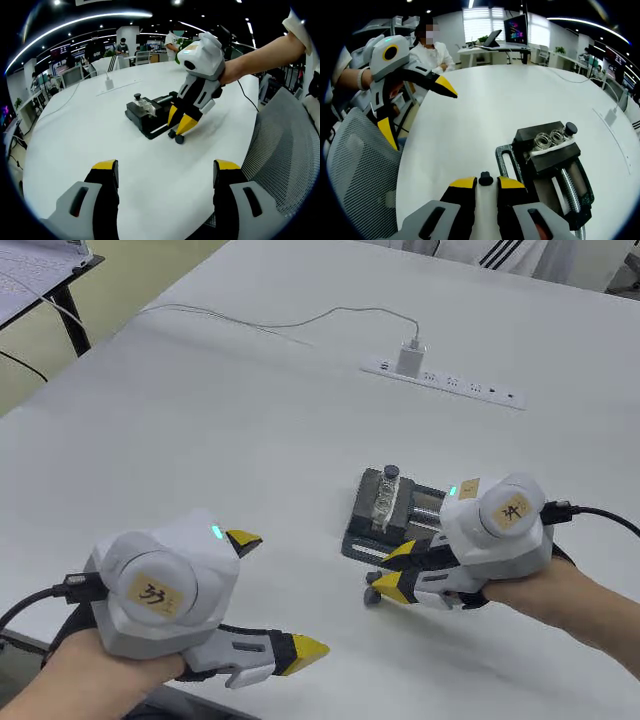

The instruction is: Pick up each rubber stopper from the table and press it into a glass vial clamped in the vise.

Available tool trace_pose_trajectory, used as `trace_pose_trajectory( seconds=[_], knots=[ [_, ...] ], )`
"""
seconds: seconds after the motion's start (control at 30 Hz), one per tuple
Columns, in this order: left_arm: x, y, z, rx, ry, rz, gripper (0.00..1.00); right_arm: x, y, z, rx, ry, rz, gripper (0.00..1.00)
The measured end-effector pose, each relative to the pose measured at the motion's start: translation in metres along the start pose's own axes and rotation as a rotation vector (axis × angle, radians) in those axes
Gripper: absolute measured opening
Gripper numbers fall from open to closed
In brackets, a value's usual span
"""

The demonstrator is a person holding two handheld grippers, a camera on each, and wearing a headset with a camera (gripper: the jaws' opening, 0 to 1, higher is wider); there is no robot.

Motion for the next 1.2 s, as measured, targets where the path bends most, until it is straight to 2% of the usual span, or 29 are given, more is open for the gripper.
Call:
trace_pose_trajectory(
  seconds=[0.13,0.47,0.8,1.0,1.2],
  knots=[
    [0.000,0.000,0.000,0.002,0.001,0.000,0.75,-0.001,0.001,0.002,-0.021,-0.001,-0.016,0.09],
    [0.000,0.002,0.000,0.004,0.001,-0.003,0.75,-0.002,-0.001,0.003,-0.088,-0.023,-0.041,0.08],
    [0.000,0.002,-0.003,-0.007,-0.001,-0.002,0.75,-0.001,0.000,0.002,-0.095,-0.026,-0.034,0.07],
    [-0.002,0.003,-0.007,-0.029,-0.003,0.006,0.74,0.012,-0.004,-0.004,-0.083,-0.042,-0.017,0.07],
    [-0.006,0.006,-0.023,-0.084,-0.026,0.008,0.69,0.035,0.001,-0.009,-0.022,-0.017,-0.005,0.07]
  ],
)
Point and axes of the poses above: the centre of the closed fingertips' face, and the gripper's own axes: x roughly backward along the fingers, y roughly to its left, z roughly out of its underside, the point moved 2 cm from there along x, roughly backward along the fingers, and after that the axes turned 13 degrees about -x, right-handed, at the moved point
